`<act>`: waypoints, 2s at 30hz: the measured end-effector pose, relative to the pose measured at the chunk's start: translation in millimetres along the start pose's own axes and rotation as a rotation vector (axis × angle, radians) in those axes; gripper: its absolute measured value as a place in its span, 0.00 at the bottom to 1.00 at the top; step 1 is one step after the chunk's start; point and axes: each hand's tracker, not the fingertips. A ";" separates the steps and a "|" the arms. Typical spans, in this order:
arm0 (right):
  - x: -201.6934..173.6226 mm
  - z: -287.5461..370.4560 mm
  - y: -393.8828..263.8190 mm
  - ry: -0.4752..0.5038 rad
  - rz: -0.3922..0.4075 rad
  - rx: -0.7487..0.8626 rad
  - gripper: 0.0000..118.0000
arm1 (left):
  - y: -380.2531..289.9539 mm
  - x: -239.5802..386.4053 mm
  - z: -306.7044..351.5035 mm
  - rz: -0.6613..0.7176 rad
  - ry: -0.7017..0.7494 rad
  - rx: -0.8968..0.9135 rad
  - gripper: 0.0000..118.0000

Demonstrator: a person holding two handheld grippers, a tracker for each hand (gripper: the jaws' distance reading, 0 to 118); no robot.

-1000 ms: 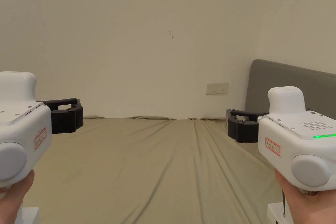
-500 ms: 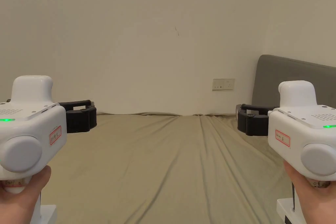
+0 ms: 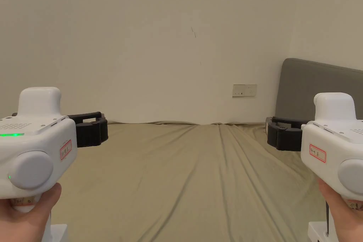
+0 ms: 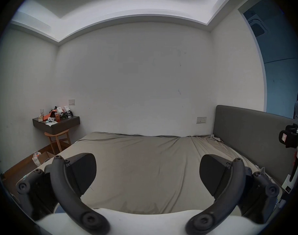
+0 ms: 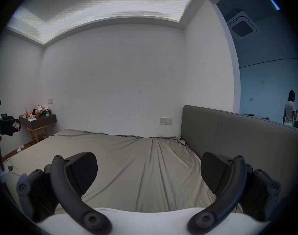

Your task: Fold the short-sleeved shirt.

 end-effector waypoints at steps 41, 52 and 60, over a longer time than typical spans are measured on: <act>-5.9 -0.5 -6.9 -0.005 0.018 -0.017 1.00 | 1.2 -9.9 2.7 -0.036 0.006 0.020 1.00; -5.8 1.0 -1.6 -0.004 0.028 -0.005 1.00 | -4.4 -12.1 0.2 -0.012 -0.017 0.001 1.00; -7.0 1.0 -1.0 -0.001 0.027 -0.006 1.00 | -3.8 -13.9 -0.1 -0.016 -0.008 -0.004 1.00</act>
